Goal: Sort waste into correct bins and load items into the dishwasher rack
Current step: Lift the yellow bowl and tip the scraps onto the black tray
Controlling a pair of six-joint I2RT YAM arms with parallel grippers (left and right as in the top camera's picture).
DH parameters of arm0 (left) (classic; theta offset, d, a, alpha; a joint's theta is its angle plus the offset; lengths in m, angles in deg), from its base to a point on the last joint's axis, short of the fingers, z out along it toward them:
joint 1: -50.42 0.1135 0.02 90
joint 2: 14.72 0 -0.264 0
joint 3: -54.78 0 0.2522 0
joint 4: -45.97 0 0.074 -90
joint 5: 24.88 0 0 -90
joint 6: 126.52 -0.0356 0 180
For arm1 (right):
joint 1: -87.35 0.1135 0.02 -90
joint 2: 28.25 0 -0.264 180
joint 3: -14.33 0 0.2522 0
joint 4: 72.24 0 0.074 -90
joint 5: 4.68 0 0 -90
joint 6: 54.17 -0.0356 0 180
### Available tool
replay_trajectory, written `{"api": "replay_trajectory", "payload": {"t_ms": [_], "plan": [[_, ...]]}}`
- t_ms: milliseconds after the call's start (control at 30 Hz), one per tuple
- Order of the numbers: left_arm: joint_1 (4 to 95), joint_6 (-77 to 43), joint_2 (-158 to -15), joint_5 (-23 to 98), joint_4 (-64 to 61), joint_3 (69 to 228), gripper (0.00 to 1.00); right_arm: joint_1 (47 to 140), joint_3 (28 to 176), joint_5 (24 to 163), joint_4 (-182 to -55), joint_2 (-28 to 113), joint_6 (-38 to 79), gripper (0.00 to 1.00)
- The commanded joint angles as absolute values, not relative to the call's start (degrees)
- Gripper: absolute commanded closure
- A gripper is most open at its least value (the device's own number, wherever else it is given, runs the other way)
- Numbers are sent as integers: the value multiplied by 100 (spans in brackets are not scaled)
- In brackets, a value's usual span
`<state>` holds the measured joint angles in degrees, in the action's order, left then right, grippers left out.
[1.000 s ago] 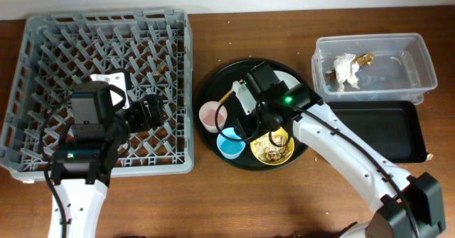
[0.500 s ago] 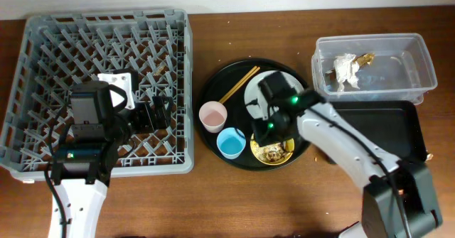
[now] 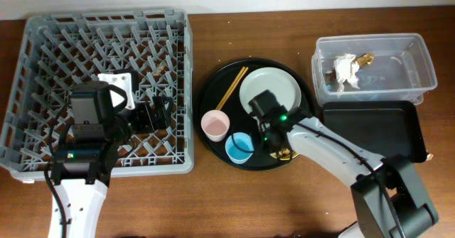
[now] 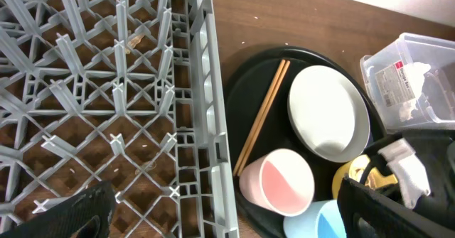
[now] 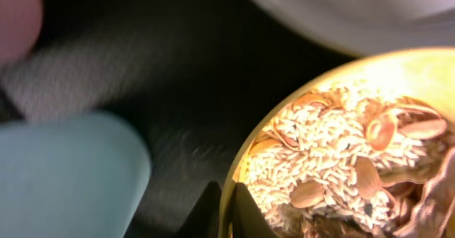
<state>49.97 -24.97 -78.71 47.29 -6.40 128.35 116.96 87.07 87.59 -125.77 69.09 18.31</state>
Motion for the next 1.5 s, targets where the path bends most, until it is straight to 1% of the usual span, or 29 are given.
{"api": "replay_trajectory", "payload": {"t_ms": [0, 133, 233, 267, 300, 400, 467, 600, 667, 700, 733, 767, 800, 833, 867, 900, 933, 967, 1000, 1033, 1067, 1100, 1133, 1167, 1200, 1233, 1267, 1367, 1467], "plan": [[5010, -2549, -7840, 4640, -644, 12934, 1, 11248, 9013, 8971, -12966, 6872, 1562, 96], [5010, -2549, -7840, 4640, -646, 12934, 1, 10649, 10685, 9449, -14299, 6092, 1908, 96], [5013, -2549, -7840, 4644, -644, 12934, 1, 9231, 10665, 11060, -14487, 6035, 2509, 96], [5013, -2549, -7840, 4642, -644, 12934, 1, 7956, 10608, 12411, -14621, 6039, 2979, 96], [5013, -2549, -7840, 4642, -644, 12934, 1, 7292, 10539, 12960, -14623, 6063, 3125, 96], [5013, -2549, -7840, 4642, -642, 12934, 1, 5801, 9940, 14079, -14315, 6398, 3523, 96], [5010, -2549, -7840, 4642, -642, 12934, 1, 4951, 9260, 15316, -13375, 6721, 3868, 96], [5010, -2549, -7840, 4640, -644, 12934, 1, 4352, 8974, 16741, -12966, 6804, 4622, 96], [5010, -2549, -7840, 4640, -644, 12934, 1, 4346, 8974, 16492, -12872, 6830, 4618, 96], [5010, -2549, -7840, 4640, -646, 12934, 1, 4346, 8974, 17110, -13084, 6848, 4815, 96], [5010, -2549, -7840, 4637, -668, 12934, 1, 4343, 8974, 16352, -12859, 6900, 3991, 96], [5010, -2549, -7840, 4640, -668, 12934, 1, 4352, 8969, 17329, -13322, 6876, 5068, 96], [5010, -2549, -7840, 4637, -666, 12934, 1, 4356, 8969, 16651, -13141, 6926, 4148, 96], [5010, -2549, -7840, 4640, -671, 12934, 1, 4365, 8969, 17185, -13655, 6881, 5024, 96], [5010, -2549, -7840, 4637, -675, 12934, 1, 4383, 8971, 15801, -13342, 6898, 3971, 96], [5010, -2549, -7840, 4640, -677, 12934, 1, 4385, 8958, 16551, -13633, 6883, 4292, 96], [5013, -2549, -7840, 4640, -688, 12934, 1, 4433, 8965, 17101, -13871, 6833, 5590, 96], [5010, -2549, -7840, 4640, -686, 12934, 1, 4431, 8960, 16916, -13648, 6867, 4627, 96], [5010, -2549, -7840, 4640, -692, 12934, 1, 4431, 8967, 17314, -13814, 6808, 5365, 96], [5010, -2549, -7840, 4640, -692, 12934, 1, 4420, 8958, 16636, -13552, 6865, 4194, 96], [5010, -2549, -7840, 4640, -706, 12934, 1, 4435, 8947, 17407, -13884, 6850, 5199, 96], [5010, -2547, -7840, 4635, -706, 12934, 1, 4459, 8950, 16922, -13700, 6863, 5389, 96], [5010, -2547, -7840, 4618, -708, 12934, 1, 4466, 8943, 17224, -13644, 6942, 5112, 96], [5010, -2549, -7840, 4620, -708, 12934, 1, 4494, 8950, 17373, -13613, 6931, 5639, 96], [5010, -2549, -7840, 4620, -708, 12934, 1, 4538, 8950, 17195, -13427, 6940, 4952, 96], [5010, -2549, -7840, 4620, -738, 12934, 1, 4693, 8963, 17034, -13412, 6876, 5236, 96], [5010, -2549, -7840, 4620, -738, 12934, 1, 4861, 9050, 16286, -13484, 6863, 4740, 96], [5010, -2547, -7840, 4620, -756, 12934, 1, 6164, 9859, 13650, -14656, 6181, 4574, 96], [5010, -2549, -7840, 4622, -754, 12934, 1, 9248, 10176, 11036, -14100, 5748, 3597, 96]]}}
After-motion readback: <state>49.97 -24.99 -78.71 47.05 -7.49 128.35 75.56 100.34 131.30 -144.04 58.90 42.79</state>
